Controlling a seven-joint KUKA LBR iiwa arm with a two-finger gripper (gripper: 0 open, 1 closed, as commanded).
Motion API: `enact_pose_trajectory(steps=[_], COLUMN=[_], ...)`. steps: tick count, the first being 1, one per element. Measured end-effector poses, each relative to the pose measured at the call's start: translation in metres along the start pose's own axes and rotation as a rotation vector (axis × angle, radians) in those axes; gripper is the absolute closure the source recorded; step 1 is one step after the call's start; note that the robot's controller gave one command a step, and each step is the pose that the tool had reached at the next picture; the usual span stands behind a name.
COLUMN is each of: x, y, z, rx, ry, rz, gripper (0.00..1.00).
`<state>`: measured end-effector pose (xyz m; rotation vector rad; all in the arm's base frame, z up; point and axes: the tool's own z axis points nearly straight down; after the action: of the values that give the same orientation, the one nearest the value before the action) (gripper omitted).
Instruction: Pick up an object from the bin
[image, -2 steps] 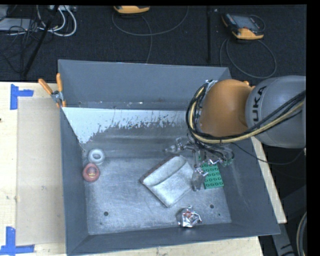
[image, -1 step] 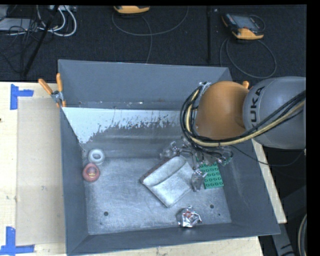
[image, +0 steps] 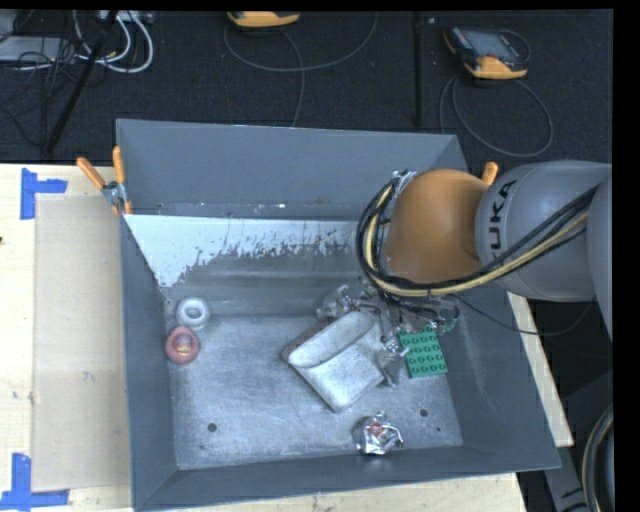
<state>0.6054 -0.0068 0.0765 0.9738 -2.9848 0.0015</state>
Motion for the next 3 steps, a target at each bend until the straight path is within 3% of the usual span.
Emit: enact_pose_trajectory(steps=[1,2,3], x=[-0.001,0.001,0.0], y=[-0.001,-0.001,-0.001], z=[-0.003,-0.004,-0.018], rx=[0.0,-0.003,0.0], ry=[-0.001,0.008,-0.003], rz=[0.001,0.002,0.004], gripper=[0.0,1.0,1.0])
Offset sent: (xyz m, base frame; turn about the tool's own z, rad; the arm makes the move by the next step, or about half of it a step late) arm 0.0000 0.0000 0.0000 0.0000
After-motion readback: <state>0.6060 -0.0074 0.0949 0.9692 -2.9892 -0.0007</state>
